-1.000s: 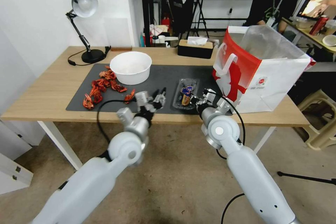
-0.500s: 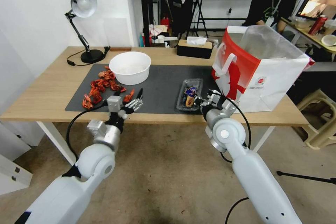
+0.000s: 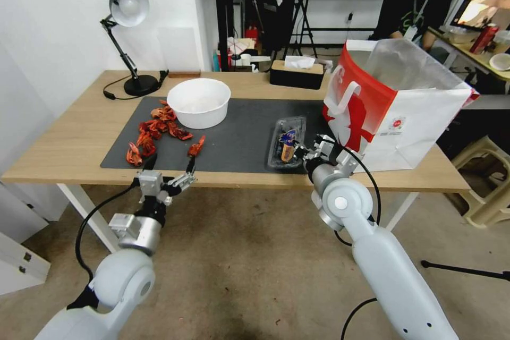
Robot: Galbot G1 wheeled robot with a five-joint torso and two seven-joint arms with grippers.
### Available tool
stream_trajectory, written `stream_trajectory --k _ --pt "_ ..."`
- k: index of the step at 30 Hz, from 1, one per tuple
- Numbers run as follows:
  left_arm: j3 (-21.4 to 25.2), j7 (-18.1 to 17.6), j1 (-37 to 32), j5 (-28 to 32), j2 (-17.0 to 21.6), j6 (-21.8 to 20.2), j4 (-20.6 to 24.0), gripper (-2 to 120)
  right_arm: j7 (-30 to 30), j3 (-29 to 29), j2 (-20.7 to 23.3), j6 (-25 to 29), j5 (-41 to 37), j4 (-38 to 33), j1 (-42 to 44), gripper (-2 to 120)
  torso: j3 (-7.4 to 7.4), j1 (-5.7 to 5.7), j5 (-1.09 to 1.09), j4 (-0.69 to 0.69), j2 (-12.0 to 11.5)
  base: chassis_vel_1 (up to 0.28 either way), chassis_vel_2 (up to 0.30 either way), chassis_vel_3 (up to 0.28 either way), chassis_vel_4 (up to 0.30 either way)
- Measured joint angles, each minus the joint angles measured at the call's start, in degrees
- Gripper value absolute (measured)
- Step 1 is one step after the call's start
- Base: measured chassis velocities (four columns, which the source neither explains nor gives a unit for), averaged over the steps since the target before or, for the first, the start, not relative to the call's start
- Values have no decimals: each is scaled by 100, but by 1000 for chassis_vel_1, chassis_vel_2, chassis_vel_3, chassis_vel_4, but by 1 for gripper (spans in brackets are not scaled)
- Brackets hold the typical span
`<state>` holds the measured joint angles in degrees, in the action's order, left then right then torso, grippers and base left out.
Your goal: Close the takeout container lid, then place the container into the takeout bag.
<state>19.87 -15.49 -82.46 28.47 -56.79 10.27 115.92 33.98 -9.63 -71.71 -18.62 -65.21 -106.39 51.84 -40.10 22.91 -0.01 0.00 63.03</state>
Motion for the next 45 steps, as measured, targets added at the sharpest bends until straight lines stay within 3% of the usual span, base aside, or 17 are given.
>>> stream_trajectory --k 8,21,30,37,45 --pt "165 158 -489 -93 -72 451 -294 100 -34 -3 5 9 0 22 -13 0 0 0 0 0 0 0 0 0 0" --pt "249 226 -595 -106 -29 611 -466 100 -75 -24 4 13 -52 -12 -30 0 0 0 1 0 0 0 0 0 0" --pt "270 216 -583 -132 -24 626 -493 100 -88 -180 79 -43 -386 -529 -190 0 -1 0 1 0 0 0 0 0 0" --pt "327 194 -598 -145 -7 635 -495 100 -106 -689 452 -191 -862 -1157 -688 0 -1 0 2 0 -1 0 0 0 0" --pt "280 186 -542 -193 -58 635 -502 100 10 -1396 854 -211 -1036 -1358 -1344 0 0 0 1 0 -1 0 0 0 0"
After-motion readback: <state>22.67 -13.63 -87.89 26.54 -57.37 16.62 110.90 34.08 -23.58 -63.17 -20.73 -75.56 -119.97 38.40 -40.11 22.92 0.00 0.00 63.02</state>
